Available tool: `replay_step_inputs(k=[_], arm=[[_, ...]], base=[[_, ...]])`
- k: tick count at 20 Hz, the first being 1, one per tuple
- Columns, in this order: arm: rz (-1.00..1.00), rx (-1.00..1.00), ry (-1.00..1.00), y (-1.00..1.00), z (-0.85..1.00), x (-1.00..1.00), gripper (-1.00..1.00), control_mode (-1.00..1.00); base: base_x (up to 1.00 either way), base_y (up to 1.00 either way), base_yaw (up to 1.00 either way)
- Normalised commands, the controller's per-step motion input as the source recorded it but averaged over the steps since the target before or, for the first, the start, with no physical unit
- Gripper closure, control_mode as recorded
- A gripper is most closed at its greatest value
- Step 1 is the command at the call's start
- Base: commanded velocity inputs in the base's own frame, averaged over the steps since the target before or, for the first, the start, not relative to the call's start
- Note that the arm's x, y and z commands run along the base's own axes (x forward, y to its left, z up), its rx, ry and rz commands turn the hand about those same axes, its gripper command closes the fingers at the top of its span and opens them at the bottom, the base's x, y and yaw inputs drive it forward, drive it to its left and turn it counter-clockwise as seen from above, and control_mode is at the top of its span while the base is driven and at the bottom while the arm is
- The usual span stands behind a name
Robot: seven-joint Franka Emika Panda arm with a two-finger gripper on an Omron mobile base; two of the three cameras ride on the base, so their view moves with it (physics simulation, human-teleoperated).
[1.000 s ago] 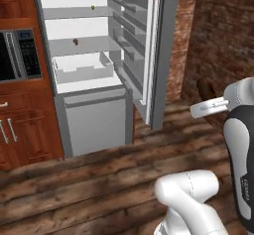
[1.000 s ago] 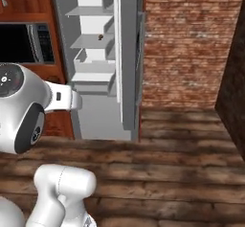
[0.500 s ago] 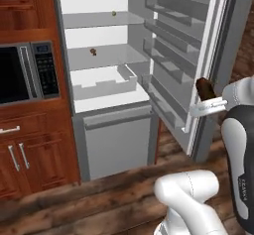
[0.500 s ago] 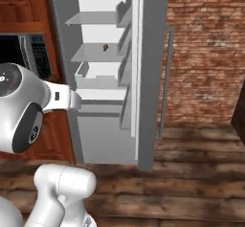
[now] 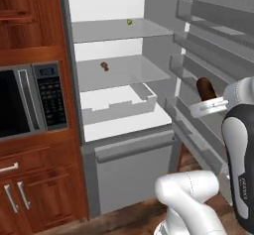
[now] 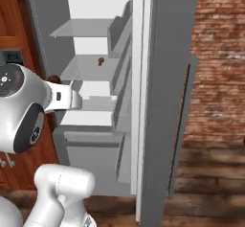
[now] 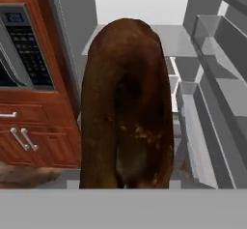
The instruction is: Transport the chicken drumstick and sweet potato to the fridge. Place the chicken drumstick on the rack containing meat and place the sweet potato on the rack containing the vegetable, ensuring meats and vegetables are on different racks.
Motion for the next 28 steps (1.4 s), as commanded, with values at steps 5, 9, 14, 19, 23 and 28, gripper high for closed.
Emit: replay_step_inputs(k=[5,9,14,19,23,28], arm=[[0.0,0.0,0.0,0.0,0.0,0.0,1.0,1.0],[0.0,0.0,0.0,0.0,0.0,0.0,1.0,1.0],[0.0,0.0,0.0,0.0,0.0,0.0,1.0,1.0],[0.0,0.0,0.0,0.0,0.0,0.0,1.0,1.0],[0.0,0.0,0.0,0.0,0.0,0.0,1.0,1.0],[0.0,0.0,0.0,0.0,0.0,0.0,1.0,1.0]], base=[[1.0,0.37,0.04],[0.97,0.03,0.07],[0.79,0.0,0.07],[0.57,0.05,0.1],[0.09,-0.08,0.09],[0.0,0.01,0.0]])
